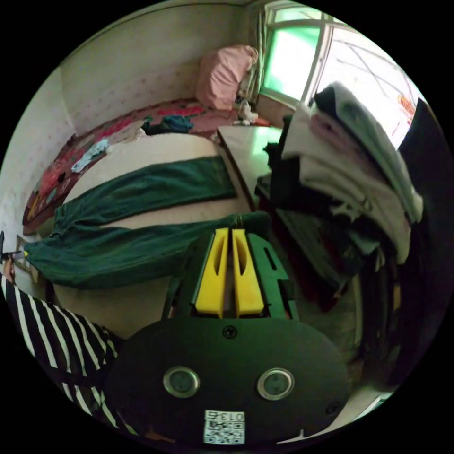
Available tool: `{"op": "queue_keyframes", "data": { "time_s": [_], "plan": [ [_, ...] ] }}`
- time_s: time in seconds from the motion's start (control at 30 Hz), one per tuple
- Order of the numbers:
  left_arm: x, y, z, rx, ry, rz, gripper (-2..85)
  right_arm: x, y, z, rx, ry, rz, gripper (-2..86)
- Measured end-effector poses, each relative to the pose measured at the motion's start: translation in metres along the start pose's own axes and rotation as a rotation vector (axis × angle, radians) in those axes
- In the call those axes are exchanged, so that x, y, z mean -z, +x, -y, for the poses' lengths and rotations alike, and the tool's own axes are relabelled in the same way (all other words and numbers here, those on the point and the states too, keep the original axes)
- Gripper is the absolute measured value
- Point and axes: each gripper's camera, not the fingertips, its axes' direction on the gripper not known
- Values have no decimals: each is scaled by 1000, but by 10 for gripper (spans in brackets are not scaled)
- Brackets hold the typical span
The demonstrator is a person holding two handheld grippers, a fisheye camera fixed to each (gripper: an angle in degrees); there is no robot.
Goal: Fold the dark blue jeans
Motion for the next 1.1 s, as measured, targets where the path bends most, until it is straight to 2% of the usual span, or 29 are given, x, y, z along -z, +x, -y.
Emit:
{"op": "queue_keyframes", "data": {
  "time_s": [0.13, 0.27, 0.43, 0.6, 0.7, 0.77, 0.83, 0.9, 1.0, 1.07, 1.1],
  "plan": [
    [35, 11, 27, -58, 57, -16, 59, 22, -15, 42, 45, 113, -22, 10],
    [42, 15, 68, -97, 14, -37, 60, 10, -40, 114, 102, 162, -47, 10],
    [28, 9, 154, -47, -82, -152, 62, -55, -74, 218, 169, 51, -28, 12],
    [2, 10, 213, 66, -23, -203, 88, -160, -94, 319, 70, -221, 87, 33],
    [1, 22, 218, 64, 83, -251, 105, -173, -96, 342, 2, -240, 154, 51],
    [7, 33, 210, 23, 145, -213, 103, -160, -100, 348, 17, -143, 144, 61],
    [6, 52, 197, -87, 147, -101, 108, -152, -115, 348, 116, -95, 138, 72],
    [-1, 66, 190, -140, 115, 0, 123, -152, -146, 345, 310, -77, 205, 85],
    [-6, 89, 179, -195, 189, 204, 171, -156, -190, 347, 538, -73, 214, 97],
    [-17, 102, 180, -252, 147, 263, 176, -158, -217, 350, 687, -67, 213, 99],
    [-29, 109, 184, -298, 64, 277, 172, -161, -235, 352, 785, -68, 209, 100]
  ]
}}
